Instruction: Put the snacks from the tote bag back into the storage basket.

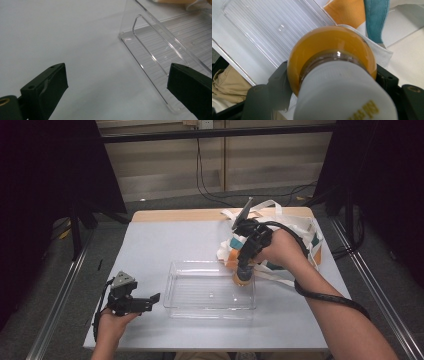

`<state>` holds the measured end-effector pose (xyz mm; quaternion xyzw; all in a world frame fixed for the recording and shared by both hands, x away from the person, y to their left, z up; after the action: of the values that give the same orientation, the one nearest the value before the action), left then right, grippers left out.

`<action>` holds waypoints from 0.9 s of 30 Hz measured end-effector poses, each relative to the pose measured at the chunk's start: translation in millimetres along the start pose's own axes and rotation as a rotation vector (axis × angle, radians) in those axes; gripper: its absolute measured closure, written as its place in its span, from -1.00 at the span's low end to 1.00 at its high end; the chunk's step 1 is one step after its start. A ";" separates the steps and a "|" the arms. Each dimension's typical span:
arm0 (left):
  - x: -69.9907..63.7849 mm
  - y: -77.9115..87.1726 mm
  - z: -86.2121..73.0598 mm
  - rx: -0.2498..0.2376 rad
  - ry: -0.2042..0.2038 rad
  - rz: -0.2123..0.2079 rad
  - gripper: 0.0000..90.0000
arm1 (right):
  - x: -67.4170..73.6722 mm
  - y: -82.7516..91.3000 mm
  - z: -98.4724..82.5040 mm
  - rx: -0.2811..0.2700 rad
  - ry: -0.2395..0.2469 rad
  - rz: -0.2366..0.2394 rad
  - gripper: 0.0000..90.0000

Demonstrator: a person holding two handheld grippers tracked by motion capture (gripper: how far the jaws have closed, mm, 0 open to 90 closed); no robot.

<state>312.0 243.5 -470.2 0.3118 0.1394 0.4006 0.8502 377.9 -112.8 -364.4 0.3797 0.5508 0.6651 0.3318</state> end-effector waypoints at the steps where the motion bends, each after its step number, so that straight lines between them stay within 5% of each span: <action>1: 0.0 -0.1 0.1 0.000 -0.003 0.002 -0.94 | -0.4 -0.1 0.0 0.000 0.001 -0.001 -0.33; 27: 0.0 -0.4 -0.5 0.006 -0.006 0.001 -0.94 | -1.0 -12.4 -0.6 0.016 -0.002 -0.001 -0.33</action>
<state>312.0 243.5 -470.8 0.3157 0.1378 0.3997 0.8495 378.2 -111.8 -376.8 0.3827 0.5558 0.6602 0.3299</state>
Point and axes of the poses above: each handheld gripper's, and its own axes: y roughly backward along the jaws, z roughly out of its top, x roughly to its left, the point moved 4 cm from there along -y, roughly forward along the jaws, and after that the axes turned 9 degrees about -y, right-handed, at the moved point
